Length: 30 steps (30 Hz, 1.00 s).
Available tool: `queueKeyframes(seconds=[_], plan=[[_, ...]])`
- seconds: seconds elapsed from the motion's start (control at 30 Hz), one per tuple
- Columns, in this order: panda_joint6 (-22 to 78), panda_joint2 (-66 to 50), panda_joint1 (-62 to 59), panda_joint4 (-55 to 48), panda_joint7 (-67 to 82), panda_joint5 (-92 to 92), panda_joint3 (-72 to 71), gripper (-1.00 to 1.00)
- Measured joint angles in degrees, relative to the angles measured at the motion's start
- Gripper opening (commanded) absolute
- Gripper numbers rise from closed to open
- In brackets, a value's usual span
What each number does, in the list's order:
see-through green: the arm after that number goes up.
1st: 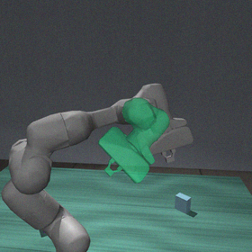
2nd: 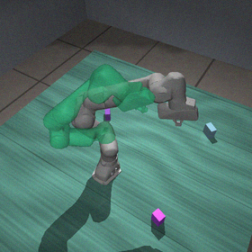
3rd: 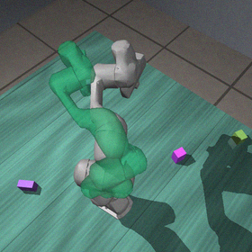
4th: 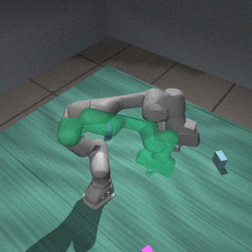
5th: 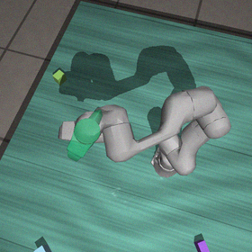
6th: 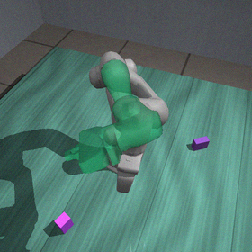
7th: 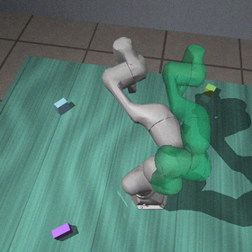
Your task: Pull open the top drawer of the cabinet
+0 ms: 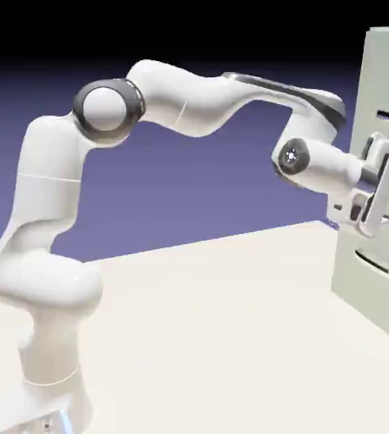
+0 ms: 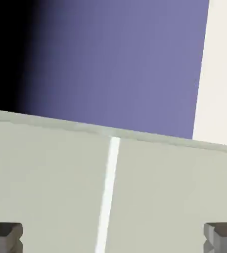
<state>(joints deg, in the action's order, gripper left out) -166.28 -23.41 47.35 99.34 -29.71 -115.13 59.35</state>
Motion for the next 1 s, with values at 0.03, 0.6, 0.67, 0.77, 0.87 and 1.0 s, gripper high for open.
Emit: queueKeyframes(seconds=[0.03, 0.6, 0.67, 0.77, 0.87, 1.0], plan=[[0.17, -1.21, 1.01, -1.33, 0.28, -2.49, 1.28, 0.00], [0.57, -20.09, 2.43, -25.56, -6.77, -23.01, 9.80, 0.00], [0.07, -22.42, -0.94, -29.43, -10.46, -21.02, 8.01, -1.00], [0.48, -21.39, 0.73, -27.37, -8.71, -22.18, 8.98, -1.00], [1.65, -18.30, 6.08, -21.14, -3.69, -25.27, 12.24, -1.00], [2.98, -14.28, 14.17, -13.00, 2.44, -28.61, 17.61, -1.00]])
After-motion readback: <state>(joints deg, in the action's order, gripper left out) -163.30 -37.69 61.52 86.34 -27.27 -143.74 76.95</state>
